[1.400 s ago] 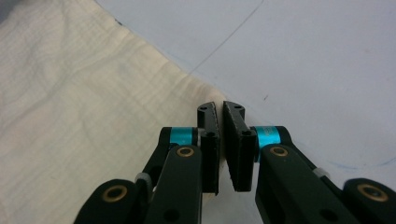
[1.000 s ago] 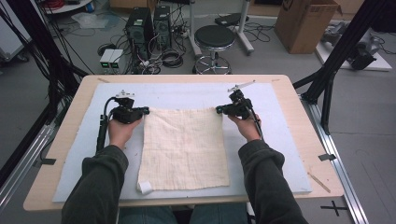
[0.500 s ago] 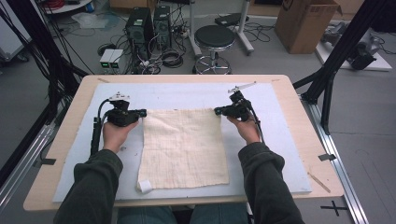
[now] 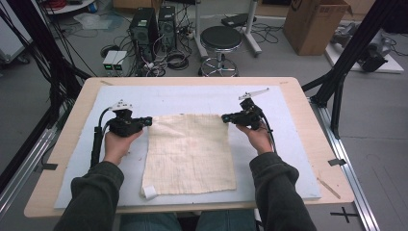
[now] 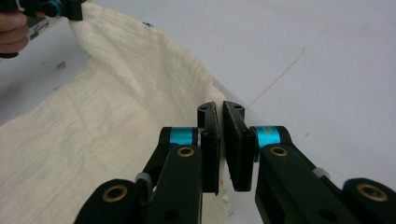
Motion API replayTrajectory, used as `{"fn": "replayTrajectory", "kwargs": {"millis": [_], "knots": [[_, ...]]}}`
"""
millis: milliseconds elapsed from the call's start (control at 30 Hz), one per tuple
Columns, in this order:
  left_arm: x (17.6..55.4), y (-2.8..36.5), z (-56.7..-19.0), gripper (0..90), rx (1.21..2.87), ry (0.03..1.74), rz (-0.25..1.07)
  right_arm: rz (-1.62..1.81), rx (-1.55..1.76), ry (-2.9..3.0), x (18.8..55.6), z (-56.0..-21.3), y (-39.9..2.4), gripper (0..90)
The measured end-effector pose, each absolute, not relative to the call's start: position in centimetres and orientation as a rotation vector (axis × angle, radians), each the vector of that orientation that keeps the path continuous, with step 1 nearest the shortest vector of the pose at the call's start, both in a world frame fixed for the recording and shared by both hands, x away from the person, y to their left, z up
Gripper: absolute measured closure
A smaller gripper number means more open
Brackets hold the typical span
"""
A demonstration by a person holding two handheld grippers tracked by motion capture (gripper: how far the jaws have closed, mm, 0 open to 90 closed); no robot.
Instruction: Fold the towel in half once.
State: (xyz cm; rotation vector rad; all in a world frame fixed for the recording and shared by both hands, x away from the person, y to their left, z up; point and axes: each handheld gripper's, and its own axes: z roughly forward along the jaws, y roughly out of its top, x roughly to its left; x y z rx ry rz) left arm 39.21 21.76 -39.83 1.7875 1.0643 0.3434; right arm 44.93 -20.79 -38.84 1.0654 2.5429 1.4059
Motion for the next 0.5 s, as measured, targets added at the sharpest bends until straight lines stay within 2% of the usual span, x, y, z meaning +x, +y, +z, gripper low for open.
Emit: {"fn": "replayTrajectory", "kwargs": {"millis": [500], "knots": [[37.3, 21.6, -39.5, 87.0, 1.816, 1.006, 0.361, 1.437, 1.005, 2.572, 43.0, -38.4, -21.3, 85.1]]}}
